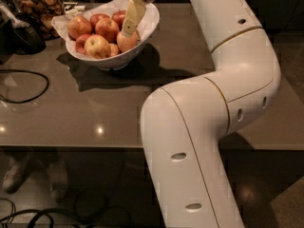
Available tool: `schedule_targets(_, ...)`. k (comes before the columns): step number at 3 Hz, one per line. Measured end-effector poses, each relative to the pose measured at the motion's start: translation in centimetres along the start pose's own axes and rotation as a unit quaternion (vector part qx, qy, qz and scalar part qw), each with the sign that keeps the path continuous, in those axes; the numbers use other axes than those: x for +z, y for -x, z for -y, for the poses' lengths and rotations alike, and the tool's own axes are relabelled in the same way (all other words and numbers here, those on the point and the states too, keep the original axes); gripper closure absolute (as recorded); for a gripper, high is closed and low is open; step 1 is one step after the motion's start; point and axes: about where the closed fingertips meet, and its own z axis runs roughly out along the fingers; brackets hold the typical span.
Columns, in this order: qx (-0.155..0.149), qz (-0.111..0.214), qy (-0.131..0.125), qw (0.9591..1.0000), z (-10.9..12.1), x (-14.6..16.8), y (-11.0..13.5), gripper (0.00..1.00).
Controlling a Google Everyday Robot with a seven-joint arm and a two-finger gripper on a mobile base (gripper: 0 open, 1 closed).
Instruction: Pick apple from white bowl
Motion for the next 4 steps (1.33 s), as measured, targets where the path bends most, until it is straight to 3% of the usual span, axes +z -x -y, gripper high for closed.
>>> schedule_targets(4,0.018,-0.029,0.03,0.999,0.0,4.0,-1.1,0.25)
